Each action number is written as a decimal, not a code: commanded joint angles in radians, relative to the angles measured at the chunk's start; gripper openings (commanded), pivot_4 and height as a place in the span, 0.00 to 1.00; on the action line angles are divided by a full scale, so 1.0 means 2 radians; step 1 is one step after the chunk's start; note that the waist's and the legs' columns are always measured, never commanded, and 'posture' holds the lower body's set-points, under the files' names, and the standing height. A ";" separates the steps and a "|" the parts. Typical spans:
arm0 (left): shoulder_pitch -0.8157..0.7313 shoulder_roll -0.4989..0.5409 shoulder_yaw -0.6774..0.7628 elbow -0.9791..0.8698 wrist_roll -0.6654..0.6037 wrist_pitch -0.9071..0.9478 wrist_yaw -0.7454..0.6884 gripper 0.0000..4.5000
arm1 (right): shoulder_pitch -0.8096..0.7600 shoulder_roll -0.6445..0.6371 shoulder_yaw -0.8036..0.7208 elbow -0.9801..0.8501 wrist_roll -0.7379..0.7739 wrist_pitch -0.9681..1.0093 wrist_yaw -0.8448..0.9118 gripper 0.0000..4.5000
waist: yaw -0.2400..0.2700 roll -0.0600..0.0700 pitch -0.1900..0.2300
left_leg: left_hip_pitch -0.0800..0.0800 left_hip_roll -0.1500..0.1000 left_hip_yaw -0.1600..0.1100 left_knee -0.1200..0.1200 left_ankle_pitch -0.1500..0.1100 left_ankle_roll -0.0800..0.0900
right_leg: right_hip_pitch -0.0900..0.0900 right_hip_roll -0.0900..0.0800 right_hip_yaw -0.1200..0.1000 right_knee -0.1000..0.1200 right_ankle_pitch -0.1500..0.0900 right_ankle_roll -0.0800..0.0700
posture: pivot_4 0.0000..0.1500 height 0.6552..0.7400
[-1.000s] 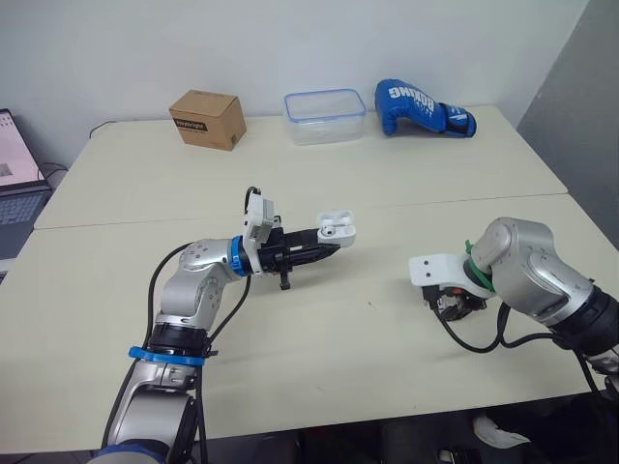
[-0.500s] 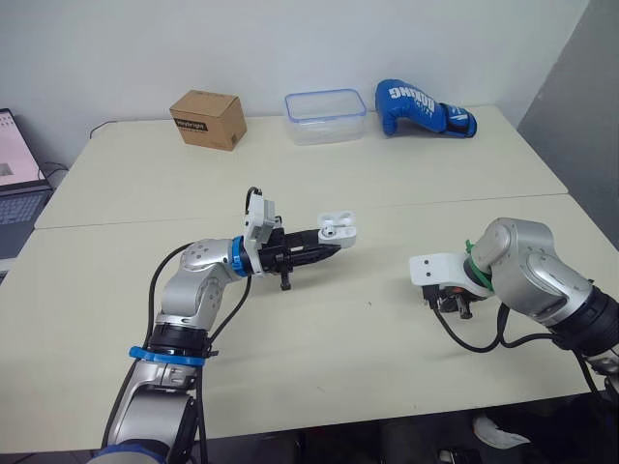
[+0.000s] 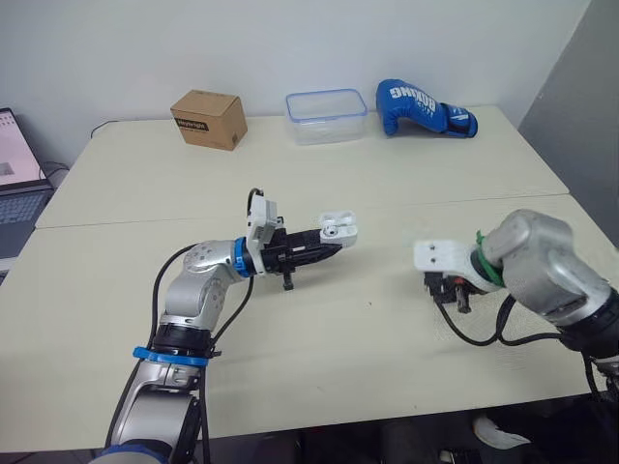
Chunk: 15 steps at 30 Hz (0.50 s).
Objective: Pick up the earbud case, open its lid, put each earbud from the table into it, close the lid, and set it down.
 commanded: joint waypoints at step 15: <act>-0.049 -0.013 0.008 0.081 0.005 -0.041 -0.041 0.17 | 0.076 0.355 -0.294 -0.201 0.117 0.170 -0.329 0.09 | 0.002 0.000 0.000 | 0.000 0.000 0.000 0.000 0.000 0.000 | -0.001 0.000 0.000 0.002 0.000 0.000 | 1.00 0.89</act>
